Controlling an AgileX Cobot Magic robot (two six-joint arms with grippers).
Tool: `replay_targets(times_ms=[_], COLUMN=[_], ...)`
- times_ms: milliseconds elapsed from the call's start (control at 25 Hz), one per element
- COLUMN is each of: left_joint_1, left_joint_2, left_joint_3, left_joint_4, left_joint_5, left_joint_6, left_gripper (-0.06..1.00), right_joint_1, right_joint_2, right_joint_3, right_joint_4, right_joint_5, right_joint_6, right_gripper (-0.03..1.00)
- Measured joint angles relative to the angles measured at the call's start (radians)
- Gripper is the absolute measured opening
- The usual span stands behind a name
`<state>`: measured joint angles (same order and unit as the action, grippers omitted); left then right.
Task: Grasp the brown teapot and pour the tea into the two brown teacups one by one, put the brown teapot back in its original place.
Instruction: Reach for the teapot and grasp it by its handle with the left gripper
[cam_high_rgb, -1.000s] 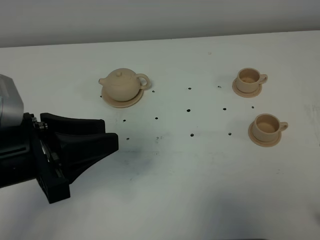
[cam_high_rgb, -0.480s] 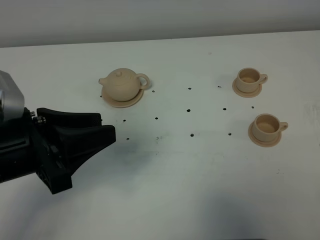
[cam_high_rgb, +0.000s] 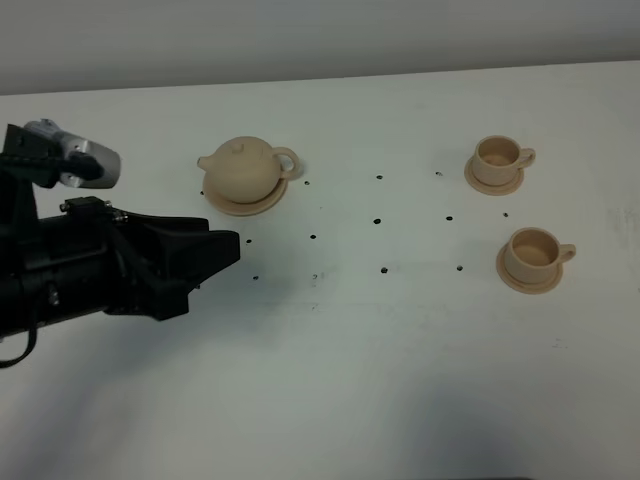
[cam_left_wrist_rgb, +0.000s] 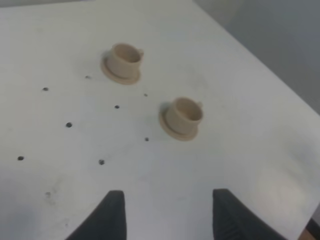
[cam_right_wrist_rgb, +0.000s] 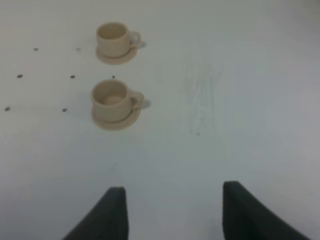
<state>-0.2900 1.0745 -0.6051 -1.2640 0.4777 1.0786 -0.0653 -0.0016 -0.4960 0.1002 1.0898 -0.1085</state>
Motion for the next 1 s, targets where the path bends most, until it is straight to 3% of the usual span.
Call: replay_targets(times_ms=[360, 640, 760, 1000], left_joint_1=[0.0, 0.0, 0.0, -0.023], left_joint_2=[0.294, 0.508, 0.566, 0.633], left_joint_3=[-0.228, -0.422, -0.512, -0.699], left_joint_4=[0.0, 0.008, 0.076, 0.352], left_joint_5=[0.003, 0.216, 0.338, 0.429], left_joint_6=[0.019, 0.008, -0.056, -0.281], left_gripper=[0.43, 0.43, 0.43, 0.43], right_joint_1=[-0.001, -0.001, -0.001, -0.001], right_joint_2=[-0.005, -0.005, -0.005, -0.005], right_joint_3=[0.0, 0.0, 0.0, 0.0], right_joint_4=[-0.004, -0.004, -0.004, -0.004], right_joint_5=[0.0, 0.0, 0.0, 0.0], right_joint_6=[0.0, 0.0, 0.0, 0.0], right_gripper=[0.42, 0.42, 0.42, 0.42])
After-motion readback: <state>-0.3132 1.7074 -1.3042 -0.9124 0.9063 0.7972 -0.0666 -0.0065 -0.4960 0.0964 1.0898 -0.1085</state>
